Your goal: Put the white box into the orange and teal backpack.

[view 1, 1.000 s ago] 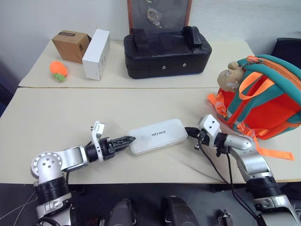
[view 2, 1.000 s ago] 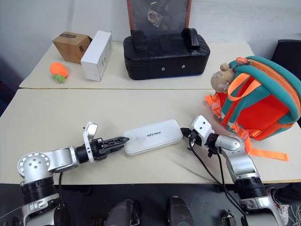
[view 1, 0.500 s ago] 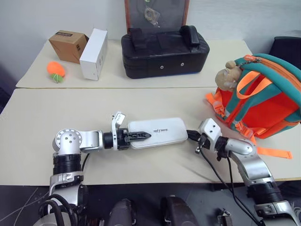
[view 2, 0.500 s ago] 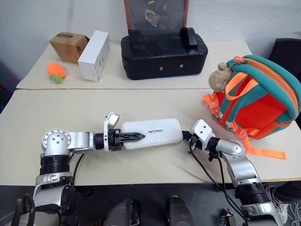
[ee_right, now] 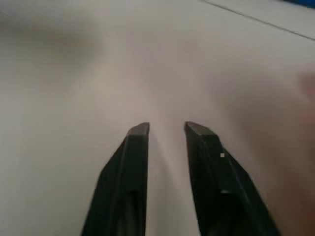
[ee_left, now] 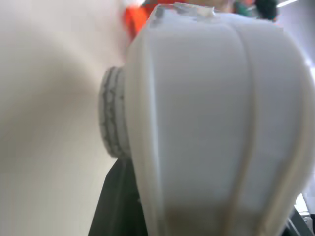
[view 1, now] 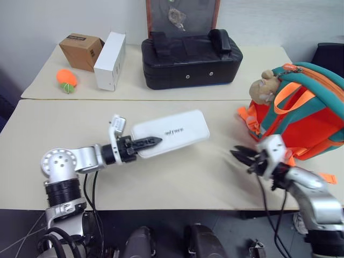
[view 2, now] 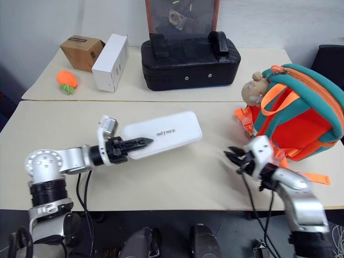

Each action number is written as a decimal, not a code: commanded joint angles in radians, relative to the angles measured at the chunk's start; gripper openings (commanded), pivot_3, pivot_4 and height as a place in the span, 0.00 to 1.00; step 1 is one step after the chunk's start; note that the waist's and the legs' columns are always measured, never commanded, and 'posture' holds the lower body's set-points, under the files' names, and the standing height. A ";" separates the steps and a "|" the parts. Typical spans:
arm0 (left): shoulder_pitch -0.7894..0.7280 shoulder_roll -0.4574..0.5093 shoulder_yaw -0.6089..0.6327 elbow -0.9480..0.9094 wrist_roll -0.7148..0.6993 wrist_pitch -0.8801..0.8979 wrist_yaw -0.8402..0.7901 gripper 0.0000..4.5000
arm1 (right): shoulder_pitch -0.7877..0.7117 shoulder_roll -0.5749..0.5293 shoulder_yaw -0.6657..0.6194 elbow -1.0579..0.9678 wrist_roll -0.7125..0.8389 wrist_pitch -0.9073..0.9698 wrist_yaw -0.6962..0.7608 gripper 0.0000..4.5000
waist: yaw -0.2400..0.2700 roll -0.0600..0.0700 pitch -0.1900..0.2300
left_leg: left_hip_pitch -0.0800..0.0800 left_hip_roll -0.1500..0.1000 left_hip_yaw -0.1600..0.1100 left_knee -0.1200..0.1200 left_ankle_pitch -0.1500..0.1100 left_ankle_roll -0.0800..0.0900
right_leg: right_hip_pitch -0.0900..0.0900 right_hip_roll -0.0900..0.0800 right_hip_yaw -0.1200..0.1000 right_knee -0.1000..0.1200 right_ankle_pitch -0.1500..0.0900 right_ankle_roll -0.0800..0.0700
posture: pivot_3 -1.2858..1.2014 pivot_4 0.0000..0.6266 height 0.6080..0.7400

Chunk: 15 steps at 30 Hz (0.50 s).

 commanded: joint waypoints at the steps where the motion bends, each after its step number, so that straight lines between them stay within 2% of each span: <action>1: 0.029 -0.009 0.061 -0.134 -0.091 -0.057 0.020 0.28 | 0.082 -0.034 -0.229 -0.148 0.180 0.156 -0.050 0.48 | 0.001 0.000 0.000 | 0.000 0.000 0.000 0.000 0.000 0.000 | 0.000 0.000 0.000 0.000 0.000 0.000 | 0.52 0.24 1.00; 5: 0.058 -0.009 0.094 -0.198 -0.141 -0.125 0.085 0.28 | 0.112 -0.071 -0.382 -0.179 0.283 0.271 -0.111 0.78 | -0.005 0.000 0.000 | 0.000 -0.001 0.000 0.000 0.000 0.001 | 0.001 0.000 0.000 -0.001 0.000 0.000 | 0.52 0.24 1.00; 8: 0.063 -0.018 0.099 -0.212 -0.189 -0.176 0.136 0.28 | 0.055 -0.067 -0.370 -0.139 0.291 0.289 -0.165 1.00 | -0.011 0.000 0.000 | 0.001 0.000 0.000 -0.001 0.001 0.001 | 0.001 0.001 0.001 0.000 0.000 0.000 | 0.52 0.24 1.00; 15: 0.045 -0.017 0.058 -0.223 -0.299 -0.276 0.236 0.28 | -0.152 0.024 -0.202 0.002 0.238 0.259 -0.267 1.00 | -0.005 -0.001 0.000 | 0.000 0.000 0.000 -0.001 0.001 0.000 | -0.001 0.001 0.001 -0.001 0.000 0.000 | 0.52 0.24 1.00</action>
